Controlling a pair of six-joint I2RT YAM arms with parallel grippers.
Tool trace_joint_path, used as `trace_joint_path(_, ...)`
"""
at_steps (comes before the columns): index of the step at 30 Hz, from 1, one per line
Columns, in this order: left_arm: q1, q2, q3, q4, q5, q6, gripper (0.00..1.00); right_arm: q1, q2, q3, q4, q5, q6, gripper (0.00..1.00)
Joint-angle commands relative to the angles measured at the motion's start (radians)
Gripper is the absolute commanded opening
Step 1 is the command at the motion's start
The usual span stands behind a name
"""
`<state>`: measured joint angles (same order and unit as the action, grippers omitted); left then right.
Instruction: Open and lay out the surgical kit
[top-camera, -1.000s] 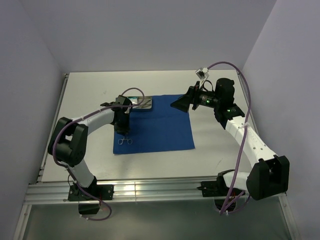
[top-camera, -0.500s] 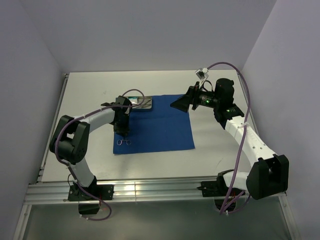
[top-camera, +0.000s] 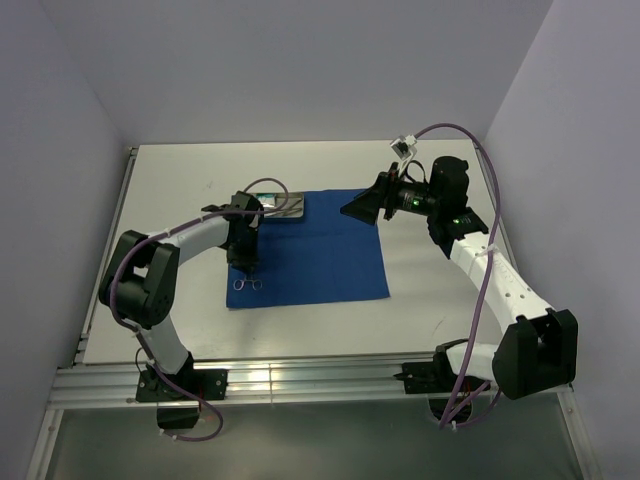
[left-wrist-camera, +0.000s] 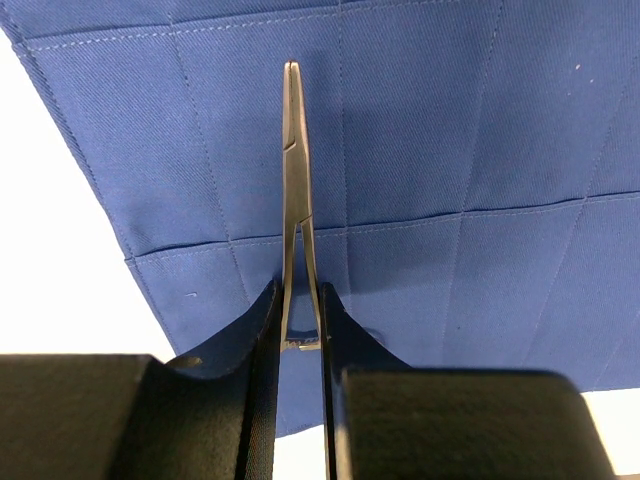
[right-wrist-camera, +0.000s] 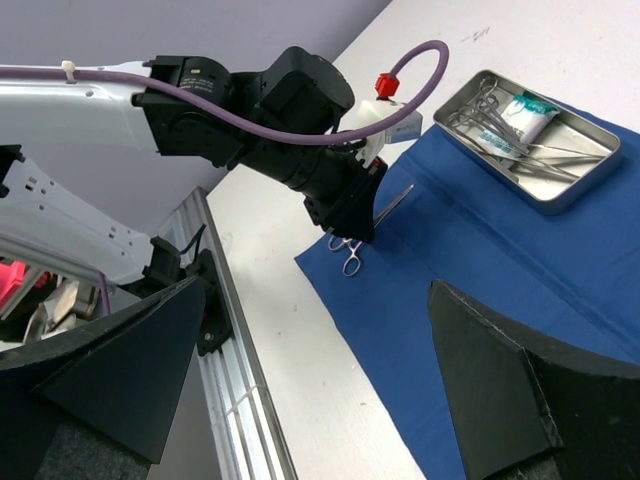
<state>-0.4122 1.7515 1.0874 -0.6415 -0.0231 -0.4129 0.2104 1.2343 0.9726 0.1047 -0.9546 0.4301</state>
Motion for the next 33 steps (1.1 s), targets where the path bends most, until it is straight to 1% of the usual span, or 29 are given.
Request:
trace_joint_path(1,0.009,-0.015,0.035,-0.009,-0.003,-0.010,0.11,-0.006,0.001,-0.009,0.053,-0.015,0.010,1.00)
trace_joint_path(8,0.018,-0.023,0.034,-0.012,-0.003,-0.015,0.12,-0.006,0.002,-0.009,0.058,-0.019,0.013,1.00)
trace_joint_path(13,0.021,-0.020,0.028,-0.006,-0.001,-0.023,0.15,-0.005,0.002,-0.011,0.061,-0.021,0.018,1.00)
trace_joint_path(21,0.023,-0.001,0.037,-0.014,-0.006,-0.023,0.28,-0.003,0.005,-0.008,0.066,-0.023,0.019,1.00)
trace_joint_path(29,0.023,-0.001,0.045,-0.017,-0.018,-0.021,0.31,-0.003,0.002,-0.009,0.064,-0.024,0.018,1.00)
trace_joint_path(33,0.023,0.002,0.049,-0.021,-0.021,-0.024,0.36,-0.003,0.002,-0.006,0.067,-0.026,0.019,1.00)
